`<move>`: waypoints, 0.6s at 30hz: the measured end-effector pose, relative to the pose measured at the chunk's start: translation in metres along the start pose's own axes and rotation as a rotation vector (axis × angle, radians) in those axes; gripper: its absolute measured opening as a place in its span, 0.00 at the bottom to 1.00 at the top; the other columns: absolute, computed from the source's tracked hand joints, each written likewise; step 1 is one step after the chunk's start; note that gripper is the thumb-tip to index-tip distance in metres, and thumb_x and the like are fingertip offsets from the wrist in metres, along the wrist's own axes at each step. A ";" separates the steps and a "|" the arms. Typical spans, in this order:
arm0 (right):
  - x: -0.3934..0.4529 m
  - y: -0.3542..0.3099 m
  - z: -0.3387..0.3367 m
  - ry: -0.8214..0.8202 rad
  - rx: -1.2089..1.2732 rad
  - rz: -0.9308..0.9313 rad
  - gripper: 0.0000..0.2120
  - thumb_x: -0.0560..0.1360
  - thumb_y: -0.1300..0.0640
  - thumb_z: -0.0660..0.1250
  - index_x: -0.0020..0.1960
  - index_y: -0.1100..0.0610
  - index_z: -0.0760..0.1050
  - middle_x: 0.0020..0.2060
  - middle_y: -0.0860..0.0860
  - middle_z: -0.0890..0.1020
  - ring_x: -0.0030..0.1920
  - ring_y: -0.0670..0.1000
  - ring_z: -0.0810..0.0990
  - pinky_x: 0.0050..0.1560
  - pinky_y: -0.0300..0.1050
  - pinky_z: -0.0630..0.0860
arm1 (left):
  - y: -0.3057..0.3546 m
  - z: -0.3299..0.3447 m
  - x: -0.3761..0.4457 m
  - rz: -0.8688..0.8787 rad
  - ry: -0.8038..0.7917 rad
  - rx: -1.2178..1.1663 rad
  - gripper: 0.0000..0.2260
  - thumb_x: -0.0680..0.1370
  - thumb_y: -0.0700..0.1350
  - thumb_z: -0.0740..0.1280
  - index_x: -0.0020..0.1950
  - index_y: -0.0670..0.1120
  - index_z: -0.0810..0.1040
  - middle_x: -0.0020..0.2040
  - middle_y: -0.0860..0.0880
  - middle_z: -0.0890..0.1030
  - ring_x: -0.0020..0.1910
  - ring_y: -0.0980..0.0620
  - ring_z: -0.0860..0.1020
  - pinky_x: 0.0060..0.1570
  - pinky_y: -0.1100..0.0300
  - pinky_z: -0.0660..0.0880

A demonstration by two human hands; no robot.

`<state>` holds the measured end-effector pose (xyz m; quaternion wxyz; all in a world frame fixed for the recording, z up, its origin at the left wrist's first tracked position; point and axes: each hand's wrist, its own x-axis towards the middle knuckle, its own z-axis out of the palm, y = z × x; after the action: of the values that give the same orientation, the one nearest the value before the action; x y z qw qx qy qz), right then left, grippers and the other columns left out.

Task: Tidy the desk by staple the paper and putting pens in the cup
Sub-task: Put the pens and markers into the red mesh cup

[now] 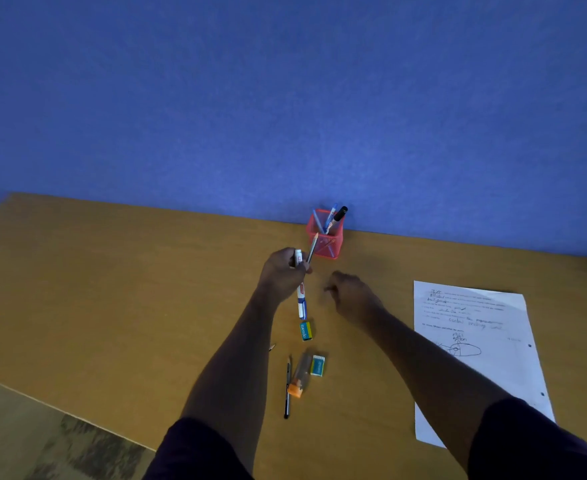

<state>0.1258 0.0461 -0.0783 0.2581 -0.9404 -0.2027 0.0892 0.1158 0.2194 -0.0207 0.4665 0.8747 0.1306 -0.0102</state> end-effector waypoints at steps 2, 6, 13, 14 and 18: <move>0.009 0.000 -0.019 0.167 0.194 0.018 0.10 0.79 0.60 0.63 0.60 0.58 0.73 0.50 0.57 0.82 0.50 0.57 0.81 0.47 0.47 0.77 | 0.011 -0.001 0.010 0.005 0.036 -0.009 0.04 0.76 0.39 0.68 0.43 0.46 0.81 0.42 0.46 0.86 0.45 0.45 0.84 0.47 0.49 0.80; 0.031 -0.004 -0.060 0.357 0.472 0.025 0.10 0.79 0.61 0.63 0.59 0.53 0.74 0.40 0.47 0.82 0.38 0.41 0.80 0.37 0.40 0.74 | 0.027 0.004 0.031 0.036 0.132 -0.003 0.03 0.77 0.39 0.66 0.44 0.41 0.77 0.41 0.41 0.82 0.40 0.44 0.78 0.41 0.52 0.75; 0.074 0.000 -0.089 0.498 0.490 0.033 0.06 0.79 0.60 0.65 0.49 0.57 0.81 0.43 0.51 0.85 0.44 0.49 0.82 0.42 0.35 0.73 | 0.045 0.019 0.056 0.087 0.260 0.042 0.06 0.81 0.38 0.61 0.55 0.40 0.77 0.52 0.43 0.73 0.50 0.41 0.75 0.48 0.54 0.72; 0.079 0.002 -0.089 0.495 0.451 0.012 0.07 0.79 0.60 0.65 0.48 0.59 0.82 0.44 0.53 0.85 0.45 0.51 0.82 0.43 0.37 0.73 | 0.046 0.021 0.060 0.087 0.260 0.050 0.08 0.81 0.38 0.61 0.57 0.39 0.77 0.55 0.42 0.71 0.52 0.41 0.74 0.50 0.56 0.70; 0.094 0.010 -0.084 0.431 0.299 -0.030 0.07 0.76 0.63 0.67 0.44 0.59 0.84 0.42 0.56 0.81 0.43 0.53 0.80 0.46 0.48 0.76 | 0.048 0.026 0.072 0.093 0.235 0.089 0.07 0.80 0.38 0.62 0.53 0.38 0.78 0.54 0.39 0.75 0.49 0.42 0.75 0.44 0.59 0.64</move>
<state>0.2365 0.0405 -0.0180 0.4329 -0.8859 -0.1414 -0.0882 0.1998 0.1885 -0.0067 0.4087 0.8949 0.1431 0.1080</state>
